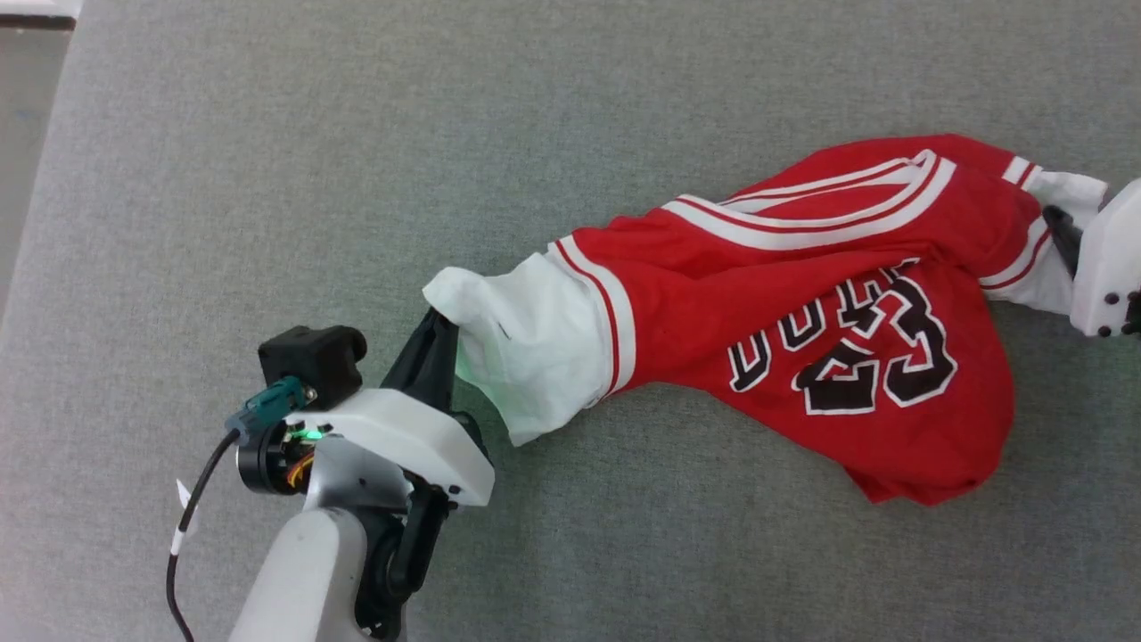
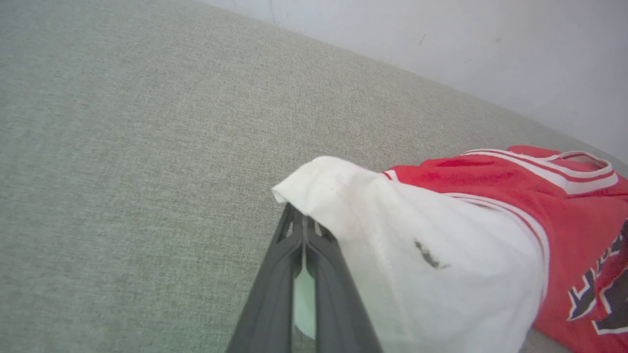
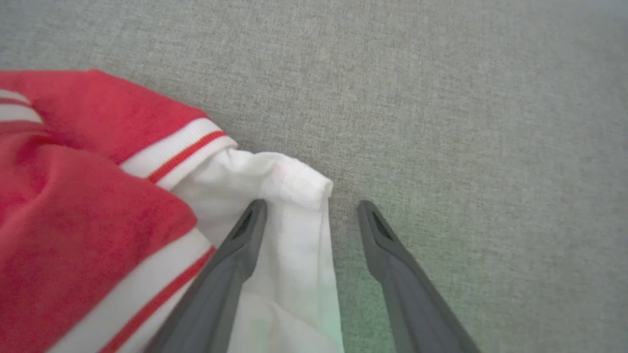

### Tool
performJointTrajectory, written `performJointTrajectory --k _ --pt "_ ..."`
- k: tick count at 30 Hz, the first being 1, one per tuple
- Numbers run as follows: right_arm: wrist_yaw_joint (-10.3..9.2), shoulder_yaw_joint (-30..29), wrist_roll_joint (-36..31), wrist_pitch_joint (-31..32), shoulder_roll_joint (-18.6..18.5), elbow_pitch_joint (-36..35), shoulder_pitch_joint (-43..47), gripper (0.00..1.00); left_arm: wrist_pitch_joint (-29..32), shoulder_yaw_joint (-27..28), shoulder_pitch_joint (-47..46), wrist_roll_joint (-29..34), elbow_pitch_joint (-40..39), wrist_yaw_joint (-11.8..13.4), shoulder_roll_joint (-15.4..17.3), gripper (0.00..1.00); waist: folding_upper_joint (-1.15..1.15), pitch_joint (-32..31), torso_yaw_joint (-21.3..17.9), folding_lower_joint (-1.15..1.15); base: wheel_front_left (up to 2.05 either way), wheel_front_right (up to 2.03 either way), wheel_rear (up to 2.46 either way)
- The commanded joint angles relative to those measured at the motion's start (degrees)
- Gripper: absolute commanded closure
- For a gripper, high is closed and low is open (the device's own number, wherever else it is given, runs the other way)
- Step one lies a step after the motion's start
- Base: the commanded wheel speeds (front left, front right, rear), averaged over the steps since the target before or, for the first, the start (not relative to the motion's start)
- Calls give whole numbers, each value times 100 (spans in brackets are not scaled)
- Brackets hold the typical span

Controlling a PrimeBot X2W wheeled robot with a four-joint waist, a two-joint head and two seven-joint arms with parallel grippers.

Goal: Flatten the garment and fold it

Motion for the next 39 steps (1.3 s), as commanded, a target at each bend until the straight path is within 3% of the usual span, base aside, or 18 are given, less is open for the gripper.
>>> performJointTrajectory --k 1,3,4,12,17,21,25,29,34,39 --pt "-4 29 -6 -1 -9 72 -26 0 -34 -7 -106 -15 -24 -16 -1 100 0 34 25 0 0 0 0" --pt "-4 74 23 41 -34 165 -37 0 -39 -12 -119 -12 -37 -13 8 100 0 56 32 0 0 0 0" --pt "-4 81 73 73 -31 206 -47 100 -42 -13 -123 -10 -40 -10 13 100 0 63 33 0 0 0 0" --pt "-4 348 412 158 -161 -39 -39 100 -61 34 -96 -47 -35 26 60 100 0 -107 -86 0 0 0 0" --pt "-4 273 460 -560 -96 -400 1 100 -288 142 -133 -81 -79 15 86 100 0 -375 -226 0 0 0 0" --pt "-4 107 465 -1305 216 -576 -5 100 -696 265 -477 -21 -45 -84 149 100 0 -714 -378 0 0 0 0" --pt "-4 144 399 -1886 436 -632 -279 100 -928 338 -1214 174 60 -218 353 100 0 -1148 -559 0 0 0 0" --pt "-4 265 283 -2321 591 -485 -805 100 -788 307 -2186 355 418 -407 619 100 0 -1597 -729 0 0 0 0" --pt "-4 562 80 -2645 732 10 -1663 100 -551 51 -3501 680 1146 -732 891 100 0 -2018 -926 0 0 0 0" --pt "-4 704 -204 -2946 898 729 -2612 100 -451 0 -4760 737 2145 -905 895 100 0 -2251 -1107 0 0 0 0"
